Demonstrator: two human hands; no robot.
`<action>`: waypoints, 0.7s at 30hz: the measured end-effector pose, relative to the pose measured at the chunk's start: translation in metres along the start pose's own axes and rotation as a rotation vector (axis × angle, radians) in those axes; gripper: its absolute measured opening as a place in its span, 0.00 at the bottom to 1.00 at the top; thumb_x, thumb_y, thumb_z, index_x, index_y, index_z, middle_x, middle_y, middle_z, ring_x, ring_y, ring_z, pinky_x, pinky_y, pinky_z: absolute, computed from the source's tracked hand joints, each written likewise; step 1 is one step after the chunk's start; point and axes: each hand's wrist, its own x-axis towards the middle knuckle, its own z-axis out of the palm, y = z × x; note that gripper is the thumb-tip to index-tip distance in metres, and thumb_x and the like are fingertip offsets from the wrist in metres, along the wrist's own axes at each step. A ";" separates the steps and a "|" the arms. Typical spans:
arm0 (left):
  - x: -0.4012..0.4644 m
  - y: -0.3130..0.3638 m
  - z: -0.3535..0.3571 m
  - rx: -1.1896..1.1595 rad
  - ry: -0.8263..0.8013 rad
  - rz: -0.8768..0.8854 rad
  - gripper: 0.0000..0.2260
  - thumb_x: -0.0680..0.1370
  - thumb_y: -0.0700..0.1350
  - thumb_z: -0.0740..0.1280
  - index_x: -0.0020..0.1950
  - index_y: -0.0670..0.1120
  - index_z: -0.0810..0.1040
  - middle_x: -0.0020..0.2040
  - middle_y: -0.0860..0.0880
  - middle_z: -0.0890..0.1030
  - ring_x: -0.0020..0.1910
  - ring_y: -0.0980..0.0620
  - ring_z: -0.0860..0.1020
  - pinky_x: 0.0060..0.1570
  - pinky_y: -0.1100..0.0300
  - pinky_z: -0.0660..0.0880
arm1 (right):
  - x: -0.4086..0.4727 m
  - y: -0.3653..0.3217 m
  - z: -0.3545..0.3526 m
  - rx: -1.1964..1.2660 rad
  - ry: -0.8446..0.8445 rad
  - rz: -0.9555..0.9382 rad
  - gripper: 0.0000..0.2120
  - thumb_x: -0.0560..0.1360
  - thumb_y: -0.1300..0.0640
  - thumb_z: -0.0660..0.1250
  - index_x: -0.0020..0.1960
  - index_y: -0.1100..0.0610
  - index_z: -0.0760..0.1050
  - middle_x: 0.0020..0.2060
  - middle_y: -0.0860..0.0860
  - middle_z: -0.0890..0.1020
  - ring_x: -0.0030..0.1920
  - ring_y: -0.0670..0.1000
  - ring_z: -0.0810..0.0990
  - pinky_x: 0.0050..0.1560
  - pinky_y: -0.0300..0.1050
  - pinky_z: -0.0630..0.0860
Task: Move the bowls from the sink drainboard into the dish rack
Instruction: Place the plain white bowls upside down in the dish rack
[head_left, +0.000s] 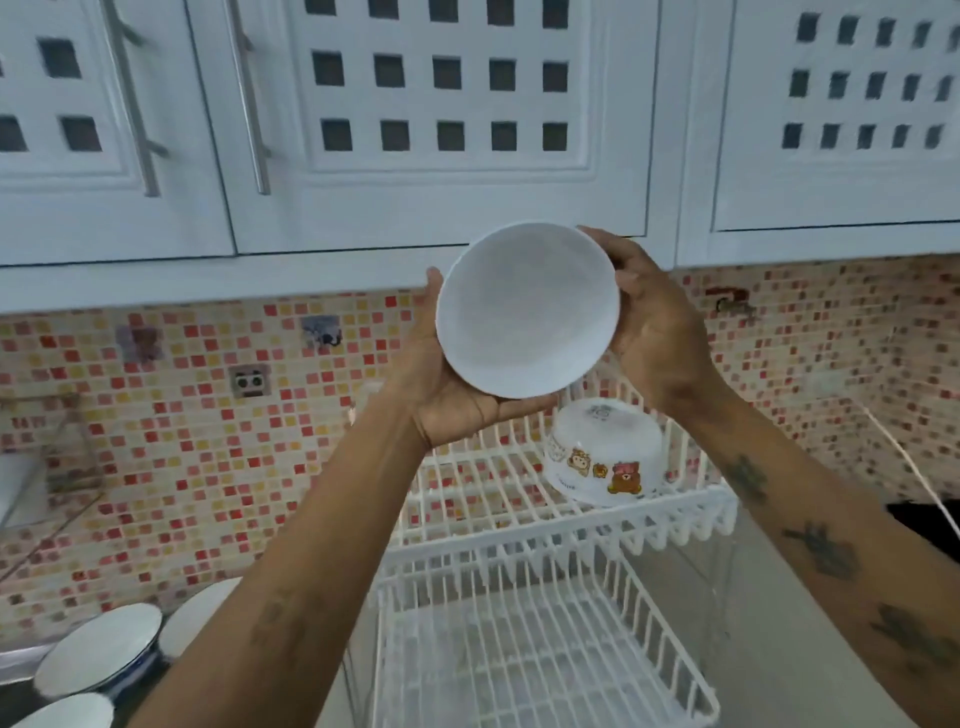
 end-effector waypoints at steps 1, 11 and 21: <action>0.012 -0.005 0.003 0.020 0.030 0.018 0.39 0.73 0.75 0.56 0.75 0.50 0.69 0.73 0.39 0.72 0.65 0.34 0.74 0.57 0.37 0.76 | 0.002 -0.001 -0.011 -0.031 0.001 0.050 0.18 0.77 0.53 0.52 0.58 0.46 0.78 0.63 0.49 0.78 0.65 0.55 0.76 0.62 0.58 0.74; 0.088 -0.068 0.007 0.963 0.620 0.493 0.15 0.74 0.54 0.73 0.54 0.50 0.76 0.47 0.54 0.80 0.48 0.50 0.82 0.39 0.67 0.79 | 0.022 0.038 -0.088 -0.291 -0.094 0.715 0.29 0.78 0.35 0.46 0.62 0.54 0.72 0.61 0.58 0.77 0.60 0.57 0.76 0.67 0.54 0.70; 0.111 -0.103 -0.017 1.105 0.633 0.313 0.45 0.63 0.61 0.78 0.73 0.48 0.62 0.67 0.49 0.71 0.65 0.47 0.74 0.61 0.51 0.76 | 0.013 0.094 -0.083 -0.594 0.026 0.707 0.20 0.76 0.48 0.57 0.64 0.56 0.70 0.60 0.55 0.77 0.51 0.55 0.78 0.44 0.46 0.76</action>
